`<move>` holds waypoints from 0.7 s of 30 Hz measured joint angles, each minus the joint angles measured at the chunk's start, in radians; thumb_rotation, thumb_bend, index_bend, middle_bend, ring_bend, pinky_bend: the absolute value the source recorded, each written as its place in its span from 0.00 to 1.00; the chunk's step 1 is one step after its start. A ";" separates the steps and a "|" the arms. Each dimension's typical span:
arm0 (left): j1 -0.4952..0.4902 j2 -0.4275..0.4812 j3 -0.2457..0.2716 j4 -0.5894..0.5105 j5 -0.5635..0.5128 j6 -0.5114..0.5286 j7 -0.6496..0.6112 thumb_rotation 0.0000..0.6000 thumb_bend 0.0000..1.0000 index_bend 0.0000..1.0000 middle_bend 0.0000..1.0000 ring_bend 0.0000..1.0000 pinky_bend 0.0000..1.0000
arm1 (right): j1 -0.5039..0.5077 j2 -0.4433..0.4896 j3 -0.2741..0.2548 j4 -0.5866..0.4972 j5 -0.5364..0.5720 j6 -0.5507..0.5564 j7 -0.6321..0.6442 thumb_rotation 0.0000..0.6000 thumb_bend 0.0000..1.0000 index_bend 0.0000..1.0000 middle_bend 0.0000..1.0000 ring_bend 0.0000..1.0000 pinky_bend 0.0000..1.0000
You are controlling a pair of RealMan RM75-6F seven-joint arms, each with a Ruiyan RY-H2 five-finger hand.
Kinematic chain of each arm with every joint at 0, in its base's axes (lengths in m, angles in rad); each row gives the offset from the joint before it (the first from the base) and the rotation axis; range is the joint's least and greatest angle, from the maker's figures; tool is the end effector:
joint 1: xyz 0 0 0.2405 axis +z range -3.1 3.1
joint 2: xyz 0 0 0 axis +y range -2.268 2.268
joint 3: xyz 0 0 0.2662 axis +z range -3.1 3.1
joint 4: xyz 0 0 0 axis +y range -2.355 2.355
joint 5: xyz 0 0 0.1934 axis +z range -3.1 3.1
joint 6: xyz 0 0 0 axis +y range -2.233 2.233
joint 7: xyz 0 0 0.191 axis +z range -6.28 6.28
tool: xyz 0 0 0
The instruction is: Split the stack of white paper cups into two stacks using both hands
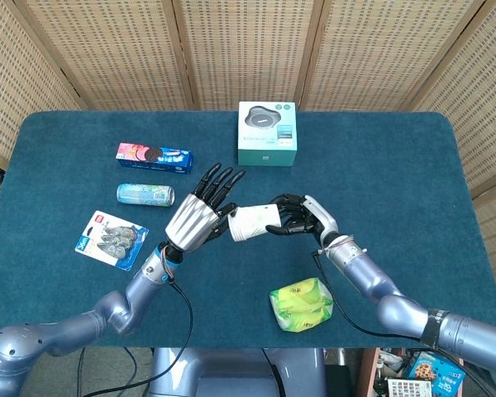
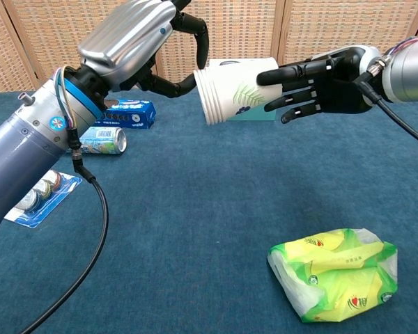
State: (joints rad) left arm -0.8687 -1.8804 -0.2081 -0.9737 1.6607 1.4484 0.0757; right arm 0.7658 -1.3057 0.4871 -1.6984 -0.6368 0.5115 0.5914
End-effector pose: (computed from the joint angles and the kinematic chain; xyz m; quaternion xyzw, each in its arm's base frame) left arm -0.0305 0.3825 -0.0122 -0.6771 -0.1182 -0.6224 0.3745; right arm -0.1085 -0.4105 0.0302 0.3570 -0.8126 0.4490 0.1027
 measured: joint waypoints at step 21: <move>0.008 0.004 0.012 0.004 -0.003 0.022 -0.004 1.00 0.46 0.73 0.00 0.00 0.00 | -0.019 0.014 0.009 0.013 -0.027 -0.010 0.028 1.00 0.49 0.55 0.61 0.47 0.61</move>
State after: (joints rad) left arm -0.8608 -1.8764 -0.1963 -0.9696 1.6573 1.4702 0.0720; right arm 0.7465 -1.2913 0.4964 -1.6857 -0.6636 0.5019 0.6195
